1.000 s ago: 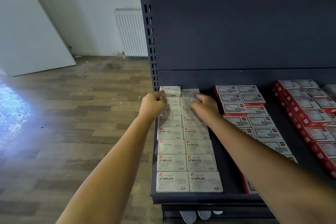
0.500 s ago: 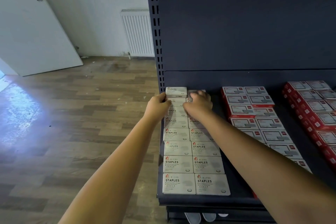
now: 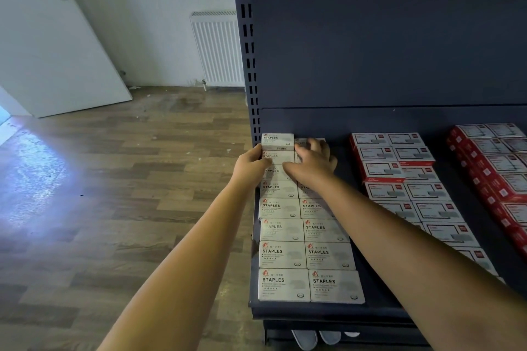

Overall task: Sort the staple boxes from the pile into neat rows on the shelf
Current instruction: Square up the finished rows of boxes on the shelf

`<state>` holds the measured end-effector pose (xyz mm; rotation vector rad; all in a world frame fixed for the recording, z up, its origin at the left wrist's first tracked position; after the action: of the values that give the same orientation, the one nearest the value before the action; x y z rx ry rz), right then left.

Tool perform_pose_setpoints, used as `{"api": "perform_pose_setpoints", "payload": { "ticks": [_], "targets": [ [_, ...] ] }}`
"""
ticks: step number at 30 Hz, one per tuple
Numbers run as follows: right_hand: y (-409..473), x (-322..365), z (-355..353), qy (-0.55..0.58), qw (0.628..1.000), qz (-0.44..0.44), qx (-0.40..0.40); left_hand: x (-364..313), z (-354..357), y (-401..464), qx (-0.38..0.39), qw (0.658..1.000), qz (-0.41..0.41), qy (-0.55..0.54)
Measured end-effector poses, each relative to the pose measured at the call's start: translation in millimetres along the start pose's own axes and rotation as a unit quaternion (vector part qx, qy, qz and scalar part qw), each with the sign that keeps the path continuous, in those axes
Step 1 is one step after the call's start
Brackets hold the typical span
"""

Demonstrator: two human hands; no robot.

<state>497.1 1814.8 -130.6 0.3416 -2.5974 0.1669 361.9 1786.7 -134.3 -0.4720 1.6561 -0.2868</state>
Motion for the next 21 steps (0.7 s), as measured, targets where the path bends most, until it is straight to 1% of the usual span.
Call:
{"api": "perform_pose_setpoints", "payload": {
  "ticks": [3, 5, 7, 10, 12, 14, 16, 21],
  "targets": [
    [1, 2, 2, -0.014, 1.000, -0.013, 0.012, 0, 1, -5, 0.011, 1.000, -0.001, -0.010],
    [-6, 2, -4, -0.029, 0.999, -0.023, -0.018, -1, 1, -9, 0.009, 1.000, 0.013, 0.006],
    [-20, -5, -10, -0.027, 0.998, -0.012, -0.054, 3, 0, -13, -0.009, 0.998, 0.038, 0.047],
    [-39, -26, -8, 0.020, 0.997, 0.021, -0.065, 10, -3, -19, -0.041, 0.990, 0.081, 0.112],
    [-43, -33, -5, 0.073, 0.994, 0.022, -0.078, 12, -2, -21, -0.049, 0.985, 0.093, 0.136],
    [-44, -35, -7, 0.122, 0.988, 0.027, -0.087, 10, 0, -24, -0.042, 0.989, 0.079, 0.121],
    [-48, -36, -10, 0.156, 0.984, 0.033, -0.075, 7, -2, -27, -0.036, 0.993, 0.061, 0.098],
    [-59, -35, -12, 0.155, 0.987, 0.020, -0.040, 16, 1, -40, 0.026, 0.995, 0.059, 0.081]
  ]
}}
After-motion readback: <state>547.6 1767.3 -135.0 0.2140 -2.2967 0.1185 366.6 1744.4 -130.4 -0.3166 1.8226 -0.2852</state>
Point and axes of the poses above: each hand's wrist, its own y-axis towards the middle knuckle, its own z-axis out of the palm, x = y × z, the point moved 8 cm from there along y, towards the middle knuckle, and after that the axes turned 12 degrees about -z, right-handed, at the moved point
